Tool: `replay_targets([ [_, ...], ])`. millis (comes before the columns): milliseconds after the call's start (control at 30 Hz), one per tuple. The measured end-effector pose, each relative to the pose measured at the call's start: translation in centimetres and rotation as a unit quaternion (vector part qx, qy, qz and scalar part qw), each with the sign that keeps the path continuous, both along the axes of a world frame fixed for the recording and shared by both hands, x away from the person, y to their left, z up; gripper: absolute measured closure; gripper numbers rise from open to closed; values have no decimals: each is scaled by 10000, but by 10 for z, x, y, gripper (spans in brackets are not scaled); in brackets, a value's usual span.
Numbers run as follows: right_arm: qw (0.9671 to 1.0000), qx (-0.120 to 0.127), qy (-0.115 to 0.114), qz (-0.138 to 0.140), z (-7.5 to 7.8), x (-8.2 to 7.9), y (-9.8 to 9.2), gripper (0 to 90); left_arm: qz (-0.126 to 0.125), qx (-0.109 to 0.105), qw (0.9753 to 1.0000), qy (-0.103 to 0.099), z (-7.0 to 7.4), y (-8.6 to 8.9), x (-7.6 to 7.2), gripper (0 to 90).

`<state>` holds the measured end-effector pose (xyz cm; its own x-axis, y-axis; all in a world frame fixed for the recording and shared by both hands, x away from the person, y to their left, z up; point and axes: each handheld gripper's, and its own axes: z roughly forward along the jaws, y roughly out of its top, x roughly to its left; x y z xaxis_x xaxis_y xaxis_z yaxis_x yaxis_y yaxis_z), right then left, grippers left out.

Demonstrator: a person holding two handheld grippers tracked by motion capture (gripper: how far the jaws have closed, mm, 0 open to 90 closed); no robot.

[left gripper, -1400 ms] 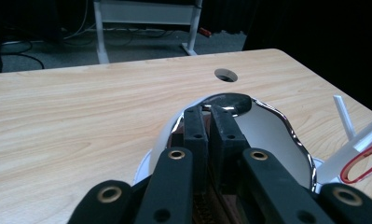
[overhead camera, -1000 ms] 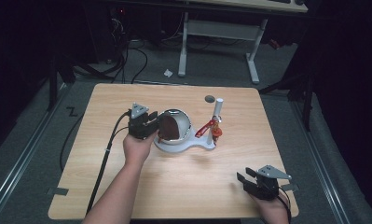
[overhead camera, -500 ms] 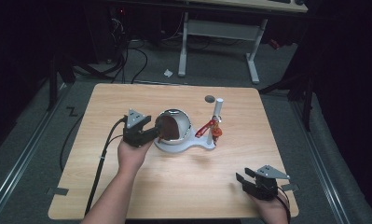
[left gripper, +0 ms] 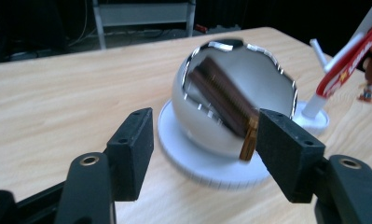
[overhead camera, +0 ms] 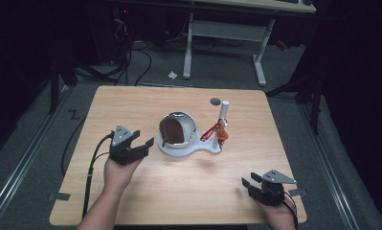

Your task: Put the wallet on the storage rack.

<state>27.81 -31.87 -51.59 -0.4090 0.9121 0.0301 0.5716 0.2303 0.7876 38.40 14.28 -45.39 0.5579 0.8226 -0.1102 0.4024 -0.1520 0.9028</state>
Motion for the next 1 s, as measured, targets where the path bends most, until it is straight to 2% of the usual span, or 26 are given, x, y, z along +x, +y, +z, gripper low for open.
replay_targets([
  [167,10000,-21,-1,15,-1,0,0,527,26,49,9998,174,-15,21,-12,362],
  [333,10000,-28,23,0,-1,0,1,528,67,186,9990,398,-34,41,-24,356],
  [533,10000,-58,31,6,-2,0,2,528,57,383,9963,762,-58,65,-41,350],
  [600,10000,-57,25,9,-2,0,2,528,13,314,9954,909,-67,74,-54,361],
  [633,10000,-56,17,12,-2,0,2,527,34,363,9953,893,-73,78,-63,363],
  [667,10000,-50,21,13,-2,0,2,527,62,556,9946,875,-78,81,-72,363],
  [700,10000,-23,53,-9,-2,-1,2,528,26,815,9925,915,-79,82,-78,365],
  [733,10000,-23,61,-7,-3,-1,2,527,22,989,9908,928,-77,83,-82,362],
  [767,10000,-18,61,-16,-3,-1,2,527,53,1015,9911,855,-75,85,-85,349],
  [833,10000,-12,68,-47,-3,0,2,526,81,876,9928,813,-72,88,-88,353],
  [1000,9998,-2,87,-204,-3,2,-1,526,62,671,9944,811,-74,91,-82,350],
])
